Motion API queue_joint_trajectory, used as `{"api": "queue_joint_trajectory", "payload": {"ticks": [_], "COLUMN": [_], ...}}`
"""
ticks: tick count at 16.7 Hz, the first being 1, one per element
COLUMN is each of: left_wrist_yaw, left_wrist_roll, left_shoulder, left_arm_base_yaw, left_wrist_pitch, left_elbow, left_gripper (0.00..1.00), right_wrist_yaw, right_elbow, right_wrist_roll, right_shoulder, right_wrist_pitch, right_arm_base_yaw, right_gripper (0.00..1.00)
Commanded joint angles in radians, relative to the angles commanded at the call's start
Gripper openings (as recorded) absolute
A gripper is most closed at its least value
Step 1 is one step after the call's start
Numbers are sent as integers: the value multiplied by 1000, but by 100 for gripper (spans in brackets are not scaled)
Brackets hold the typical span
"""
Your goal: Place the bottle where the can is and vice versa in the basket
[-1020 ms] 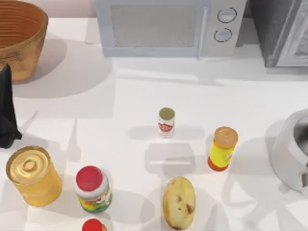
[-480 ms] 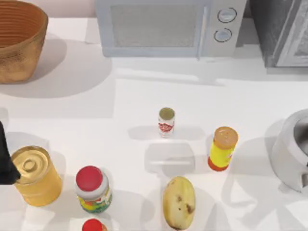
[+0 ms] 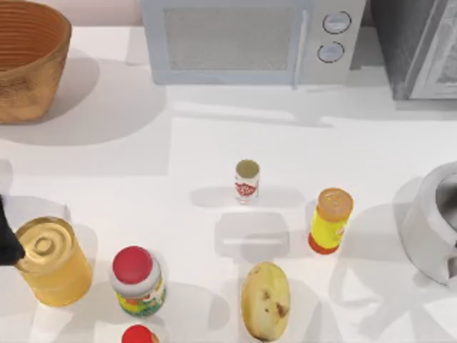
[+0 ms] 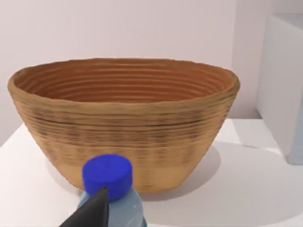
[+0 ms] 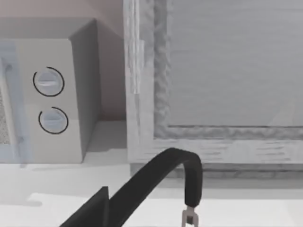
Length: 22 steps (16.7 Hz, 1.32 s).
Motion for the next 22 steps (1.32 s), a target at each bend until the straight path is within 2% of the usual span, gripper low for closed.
{"api": "queue_joint_trajectory", "payload": {"ticks": [7, 17, 22], "left_wrist_yaw": [81, 299, 402], "left_wrist_roll": [23, 73, 93], "left_shoulder": [477, 1393, 1750], "left_arm_base_yaw": [147, 354, 404], "left_wrist_pitch": [405, 1191, 1501], "left_elbow": [30, 73, 76], "left_gripper": [100, 100, 100], "right_wrist_yaw": [0, 0, 0], "right_elbow": [0, 0, 0], "right_wrist_roll": [0, 0, 0], "right_shoulder": [0, 0, 0], "right_wrist_pitch": [0, 0, 0], "right_arm_base_yaw": [0, 0, 0], "right_gripper": [100, 100, 100]}}
